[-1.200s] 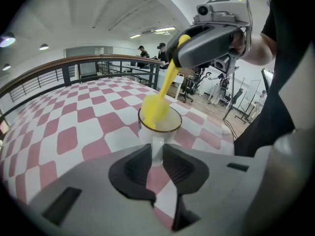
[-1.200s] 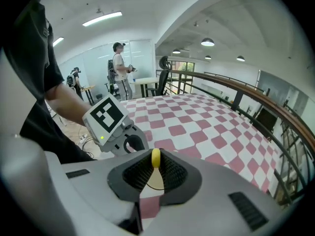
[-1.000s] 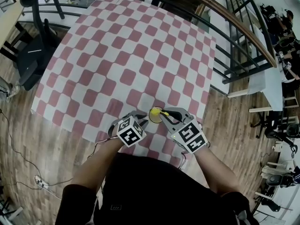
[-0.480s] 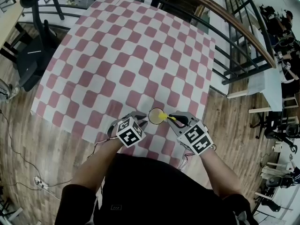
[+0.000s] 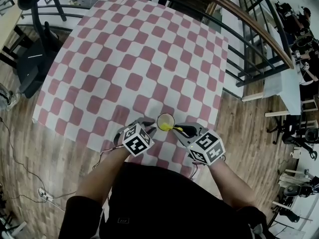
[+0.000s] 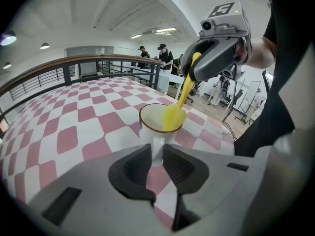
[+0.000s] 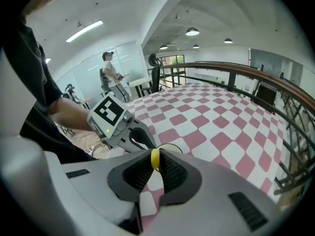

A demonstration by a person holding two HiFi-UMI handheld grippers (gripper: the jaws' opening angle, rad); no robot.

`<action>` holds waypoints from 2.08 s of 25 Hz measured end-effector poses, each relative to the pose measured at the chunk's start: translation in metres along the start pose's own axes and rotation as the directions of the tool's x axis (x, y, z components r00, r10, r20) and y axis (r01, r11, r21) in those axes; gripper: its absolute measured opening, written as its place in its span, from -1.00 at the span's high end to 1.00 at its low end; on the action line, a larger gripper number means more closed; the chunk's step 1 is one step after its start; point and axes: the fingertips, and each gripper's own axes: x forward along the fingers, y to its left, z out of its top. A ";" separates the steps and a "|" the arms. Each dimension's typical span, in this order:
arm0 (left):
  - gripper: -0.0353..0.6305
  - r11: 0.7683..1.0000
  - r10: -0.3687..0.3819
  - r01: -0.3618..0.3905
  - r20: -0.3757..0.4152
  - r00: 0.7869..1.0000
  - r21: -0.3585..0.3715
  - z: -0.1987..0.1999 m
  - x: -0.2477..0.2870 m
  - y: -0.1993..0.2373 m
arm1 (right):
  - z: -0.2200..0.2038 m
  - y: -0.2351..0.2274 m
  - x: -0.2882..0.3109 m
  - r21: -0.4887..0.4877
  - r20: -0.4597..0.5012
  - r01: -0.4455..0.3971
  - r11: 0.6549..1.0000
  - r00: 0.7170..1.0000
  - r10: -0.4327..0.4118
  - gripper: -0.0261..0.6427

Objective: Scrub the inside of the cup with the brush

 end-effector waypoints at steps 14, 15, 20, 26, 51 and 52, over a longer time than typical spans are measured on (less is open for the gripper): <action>0.67 1.000 -0.007 0.007 0.012 1.000 -0.019 -0.001 0.000 0.000 | -0.005 -0.014 0.008 0.126 0.041 0.032 0.992 0.998 -0.037 0.80; 0.67 1.000 -0.006 0.006 0.011 1.000 -0.017 0.000 0.001 -0.001 | -0.002 -0.020 0.004 0.130 0.054 0.056 0.990 0.997 -0.063 0.79; 0.67 1.000 -0.004 0.004 0.012 1.000 -0.014 0.000 0.002 -0.002 | 0.008 -0.032 -0.002 0.084 0.077 0.129 0.988 0.988 -0.136 0.79; 0.67 1.000 -0.003 0.003 0.012 1.000 -0.014 0.001 0.001 -0.001 | -0.002 -0.019 0.034 -0.015 -0.028 0.085 0.996 0.996 -0.086 0.80; 0.67 1.000 0.010 -0.009 0.020 1.000 -0.024 0.000 0.001 0.000 | -0.033 -0.018 0.028 -0.271 -0.324 -0.035 0.962 0.944 -0.057 0.80; 0.67 1.000 0.010 -0.009 0.020 1.000 -0.024 0.001 0.001 -0.001 | -0.035 -0.020 0.028 -0.285 -0.336 -0.029 0.958 0.939 -0.071 0.80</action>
